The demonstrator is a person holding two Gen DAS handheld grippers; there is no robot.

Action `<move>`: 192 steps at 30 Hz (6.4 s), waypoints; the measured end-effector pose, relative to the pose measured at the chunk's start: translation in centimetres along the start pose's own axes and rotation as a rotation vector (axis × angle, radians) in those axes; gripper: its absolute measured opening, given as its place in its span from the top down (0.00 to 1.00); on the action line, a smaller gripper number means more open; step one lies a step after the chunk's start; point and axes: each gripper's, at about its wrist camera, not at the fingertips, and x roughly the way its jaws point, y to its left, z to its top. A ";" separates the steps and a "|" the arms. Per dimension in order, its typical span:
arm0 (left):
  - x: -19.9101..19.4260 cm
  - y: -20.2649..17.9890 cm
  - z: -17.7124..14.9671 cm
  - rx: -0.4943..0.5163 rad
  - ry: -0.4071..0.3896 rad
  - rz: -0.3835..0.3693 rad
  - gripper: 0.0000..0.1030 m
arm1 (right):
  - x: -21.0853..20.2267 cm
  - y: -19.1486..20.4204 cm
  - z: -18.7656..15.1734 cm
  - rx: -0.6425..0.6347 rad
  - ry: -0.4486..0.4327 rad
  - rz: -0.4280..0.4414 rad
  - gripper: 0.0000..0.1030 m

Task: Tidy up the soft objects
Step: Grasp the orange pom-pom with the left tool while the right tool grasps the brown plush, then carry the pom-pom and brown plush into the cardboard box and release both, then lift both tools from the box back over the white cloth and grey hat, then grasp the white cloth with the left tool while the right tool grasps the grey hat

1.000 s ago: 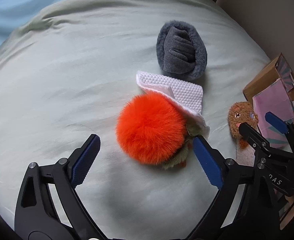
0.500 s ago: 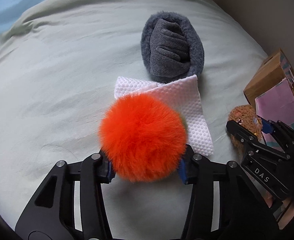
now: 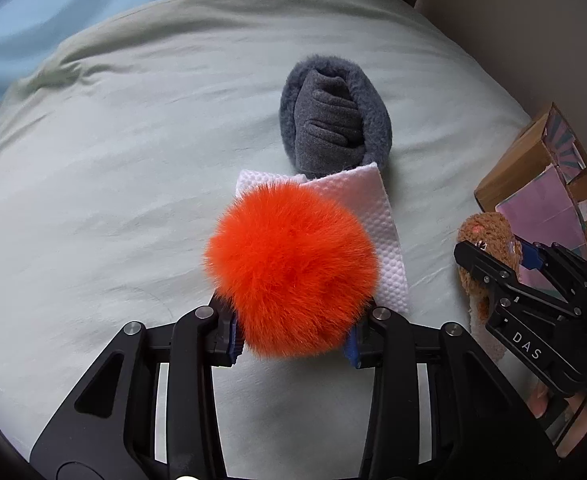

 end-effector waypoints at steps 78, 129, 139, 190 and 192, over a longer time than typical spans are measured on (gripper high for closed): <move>3.3 -37.3 12.2 -0.267 0.214 0.092 0.67 | -4.6 -32.8 15.1 -0.113 0.199 0.235 0.60; -33.8 -28.5 2.9 -0.360 -0.241 0.277 0.00 | -33.8 -22.4 12.6 -0.210 -0.163 0.324 0.01; -39.6 -22.5 -3.7 -0.368 -0.286 0.315 0.00 | -38.7 -15.5 7.5 -0.227 -0.231 0.325 0.01; -2.0 -0.6 -0.5 -0.126 -0.092 0.036 0.02 | 0.8 2.4 12.2 -0.188 -0.047 0.303 0.01; -0.2 -0.9 -0.6 -0.110 -0.079 0.044 0.03 | 2.5 2.4 12.1 -0.200 -0.035 0.312 0.01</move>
